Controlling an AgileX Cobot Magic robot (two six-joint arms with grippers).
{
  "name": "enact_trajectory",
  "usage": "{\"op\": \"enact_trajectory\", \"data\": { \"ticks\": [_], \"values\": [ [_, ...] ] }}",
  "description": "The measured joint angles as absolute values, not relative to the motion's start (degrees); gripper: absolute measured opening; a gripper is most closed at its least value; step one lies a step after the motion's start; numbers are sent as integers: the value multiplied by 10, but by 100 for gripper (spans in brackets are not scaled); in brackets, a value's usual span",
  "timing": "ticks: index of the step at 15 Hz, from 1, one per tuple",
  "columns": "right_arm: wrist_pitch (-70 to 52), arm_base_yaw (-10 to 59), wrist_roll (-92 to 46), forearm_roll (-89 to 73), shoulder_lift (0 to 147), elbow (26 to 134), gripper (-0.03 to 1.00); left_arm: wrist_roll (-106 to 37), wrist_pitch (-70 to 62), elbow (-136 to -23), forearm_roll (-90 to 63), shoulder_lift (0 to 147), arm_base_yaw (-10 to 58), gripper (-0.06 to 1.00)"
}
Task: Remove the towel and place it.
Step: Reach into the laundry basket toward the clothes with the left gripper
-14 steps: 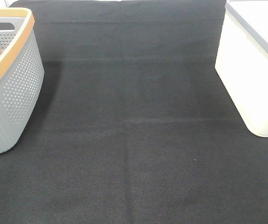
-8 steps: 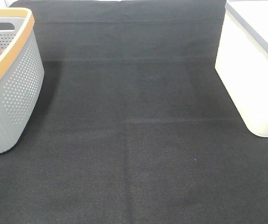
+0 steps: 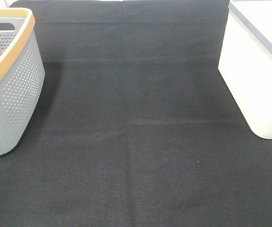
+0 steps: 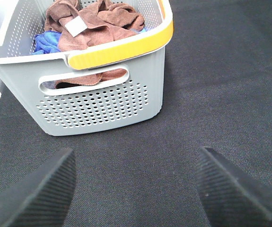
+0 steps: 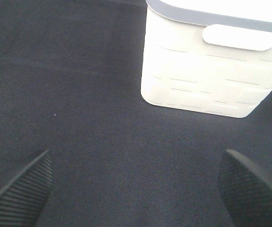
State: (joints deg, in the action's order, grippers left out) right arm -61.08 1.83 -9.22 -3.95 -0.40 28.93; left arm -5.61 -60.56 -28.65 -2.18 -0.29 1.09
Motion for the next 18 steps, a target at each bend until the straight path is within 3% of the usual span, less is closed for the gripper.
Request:
{"op": "enact_trajectory", "data": {
  "ticks": [18],
  "values": [
    [-611, 18, -92, -40, -4, 289, 89, -56, -606, -286, -22, -3, 11, 68]
  ]
}}
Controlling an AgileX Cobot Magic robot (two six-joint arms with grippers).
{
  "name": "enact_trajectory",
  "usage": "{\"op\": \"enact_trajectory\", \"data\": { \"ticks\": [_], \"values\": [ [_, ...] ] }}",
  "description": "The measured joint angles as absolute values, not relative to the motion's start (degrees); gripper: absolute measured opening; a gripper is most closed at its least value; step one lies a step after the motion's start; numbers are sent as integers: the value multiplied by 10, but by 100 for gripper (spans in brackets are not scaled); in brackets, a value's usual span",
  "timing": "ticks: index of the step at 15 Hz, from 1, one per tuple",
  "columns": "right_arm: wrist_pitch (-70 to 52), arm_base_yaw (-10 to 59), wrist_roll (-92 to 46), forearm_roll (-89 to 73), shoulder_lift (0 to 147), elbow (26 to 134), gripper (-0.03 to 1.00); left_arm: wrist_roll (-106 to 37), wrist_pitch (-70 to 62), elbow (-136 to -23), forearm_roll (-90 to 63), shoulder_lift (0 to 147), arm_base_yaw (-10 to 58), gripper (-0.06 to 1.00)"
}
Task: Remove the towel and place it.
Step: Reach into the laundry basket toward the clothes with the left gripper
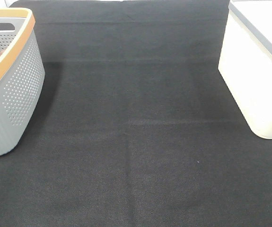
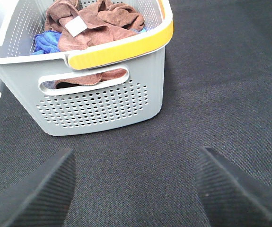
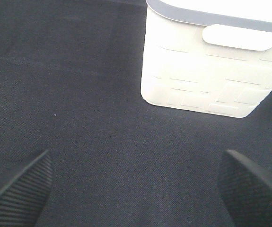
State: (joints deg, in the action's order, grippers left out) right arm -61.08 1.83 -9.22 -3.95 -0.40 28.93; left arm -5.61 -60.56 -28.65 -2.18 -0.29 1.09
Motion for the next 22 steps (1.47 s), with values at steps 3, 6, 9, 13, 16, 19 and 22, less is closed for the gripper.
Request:
{"op": "enact_trajectory", "data": {
  "ticks": [3, 6, 9, 13, 16, 19, 22],
  "values": [
    [-611, 18, -92, -40, -4, 289, 89, -56, -606, -286, -22, -3, 11, 68],
    [-611, 18, -92, -40, -4, 289, 89, -56, -606, -286, -22, -3, 11, 68],
    [-611, 18, -92, -40, -4, 289, 89, -56, -606, -286, -22, -3, 11, 68],
    [-611, 18, -92, -40, -4, 289, 89, -56, -606, -286, -22, -3, 11, 68],
    [-611, 18, -92, -40, -4, 289, 89, -56, -606, -286, -22, -3, 11, 68],
    [-611, 18, -92, -40, -4, 289, 89, -56, -606, -286, -22, -3, 11, 68],
    [-611, 18, -92, -40, -4, 289, 89, -56, -606, -286, -22, -3, 11, 68]
  ]
}}
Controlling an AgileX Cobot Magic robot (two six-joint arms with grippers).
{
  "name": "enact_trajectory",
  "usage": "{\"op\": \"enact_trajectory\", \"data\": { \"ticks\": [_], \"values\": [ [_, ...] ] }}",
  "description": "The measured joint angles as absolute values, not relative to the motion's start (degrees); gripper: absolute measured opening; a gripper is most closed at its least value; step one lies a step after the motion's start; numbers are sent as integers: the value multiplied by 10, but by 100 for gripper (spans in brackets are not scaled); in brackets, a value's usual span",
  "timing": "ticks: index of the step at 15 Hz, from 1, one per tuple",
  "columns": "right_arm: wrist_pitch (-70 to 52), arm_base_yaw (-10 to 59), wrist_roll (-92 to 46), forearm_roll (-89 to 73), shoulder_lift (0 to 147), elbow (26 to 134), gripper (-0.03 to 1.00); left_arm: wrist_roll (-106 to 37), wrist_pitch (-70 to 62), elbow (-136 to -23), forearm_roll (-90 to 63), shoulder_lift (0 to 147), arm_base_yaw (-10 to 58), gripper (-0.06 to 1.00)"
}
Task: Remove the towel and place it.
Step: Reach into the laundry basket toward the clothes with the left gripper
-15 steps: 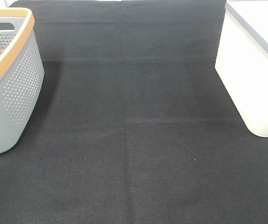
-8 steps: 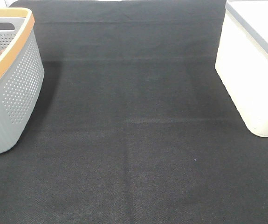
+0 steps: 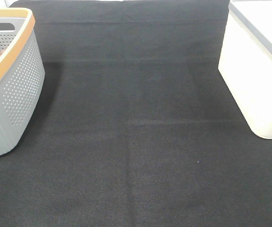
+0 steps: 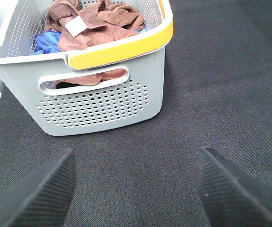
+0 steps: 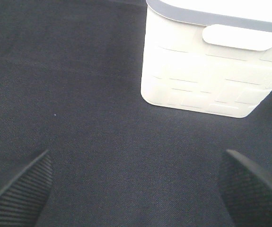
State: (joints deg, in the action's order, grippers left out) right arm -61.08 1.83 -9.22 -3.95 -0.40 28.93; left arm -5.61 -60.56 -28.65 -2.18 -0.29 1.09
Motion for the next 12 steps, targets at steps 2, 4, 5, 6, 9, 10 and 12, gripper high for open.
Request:
{"op": "enact_trajectory", "data": {
  "ticks": [2, 4, 5, 6, 9, 10, 12],
  "values": [
    [-611, 18, -92, -40, -4, 289, 89, -56, -606, -286, -22, -3, 11, 68],
    [-611, 18, -92, -40, -4, 289, 89, -56, -606, -286, -22, -3, 11, 68],
    [-611, 18, -92, -40, -4, 289, 89, -56, -606, -286, -22, -3, 11, 68],
    [-611, 18, -92, -40, -4, 289, 89, -56, -606, -286, -22, -3, 11, 68],
    [-611, 18, -92, -40, -4, 289, 89, -56, -606, -286, -22, -3, 11, 68],
    [-611, 18, -92, -40, -4, 289, 89, -56, -606, -286, -23, -3, 11, 68],
    [-611, 18, -92, -40, -4, 289, 89, -56, -606, -286, -23, -3, 11, 68]
  ]
}}
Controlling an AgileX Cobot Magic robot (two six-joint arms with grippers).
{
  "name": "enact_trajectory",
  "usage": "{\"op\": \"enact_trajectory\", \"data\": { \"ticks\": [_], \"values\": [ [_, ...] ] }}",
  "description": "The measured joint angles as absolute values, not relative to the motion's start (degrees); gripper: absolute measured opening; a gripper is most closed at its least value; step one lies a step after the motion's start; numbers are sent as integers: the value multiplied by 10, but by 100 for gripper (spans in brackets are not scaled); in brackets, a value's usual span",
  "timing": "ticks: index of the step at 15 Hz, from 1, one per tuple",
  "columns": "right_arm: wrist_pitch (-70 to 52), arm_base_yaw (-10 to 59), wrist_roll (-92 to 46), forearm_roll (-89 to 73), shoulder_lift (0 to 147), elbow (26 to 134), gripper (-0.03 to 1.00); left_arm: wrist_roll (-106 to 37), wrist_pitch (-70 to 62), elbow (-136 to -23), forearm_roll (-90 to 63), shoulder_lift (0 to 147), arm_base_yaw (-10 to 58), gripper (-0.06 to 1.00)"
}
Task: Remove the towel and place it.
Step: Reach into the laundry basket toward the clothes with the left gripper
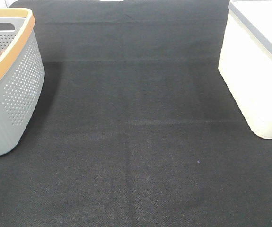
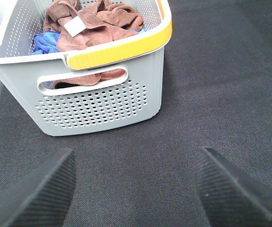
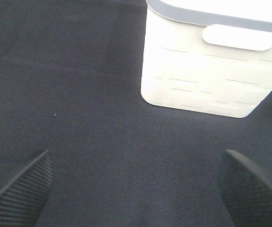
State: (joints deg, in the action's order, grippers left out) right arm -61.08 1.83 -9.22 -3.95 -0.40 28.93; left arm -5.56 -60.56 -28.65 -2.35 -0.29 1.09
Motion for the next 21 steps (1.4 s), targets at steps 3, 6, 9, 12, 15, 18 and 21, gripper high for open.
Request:
{"op": "enact_trajectory", "data": {
  "ticks": [3, 6, 9, 12, 15, 18, 21],
  "values": [
    [-611, 18, -92, -40, -4, 289, 89, -53, -566, -301, -19, 18, 11, 68],
    [-611, 18, -92, -40, -4, 289, 89, 0, -452, -321, 18, 68, 11, 68],
    [-611, 18, -92, -40, -4, 289, 89, 73, -372, -362, 118, 190, 11, 68],
    [-611, 18, -92, -40, -4, 289, 89, 101, -364, -421, 140, 296, 11, 68],
    [-611, 18, -92, -40, -4, 289, 89, 112, -363, -498, 147, 425, 11, 68],
    [-611, 18, -92, -40, -4, 289, 89, 113, -365, -558, 169, 536, 10, 68],
    [-611, 18, -92, -40, -4, 289, 89, 133, -367, -606, 186, 657, -23, 68]
  ]
}}
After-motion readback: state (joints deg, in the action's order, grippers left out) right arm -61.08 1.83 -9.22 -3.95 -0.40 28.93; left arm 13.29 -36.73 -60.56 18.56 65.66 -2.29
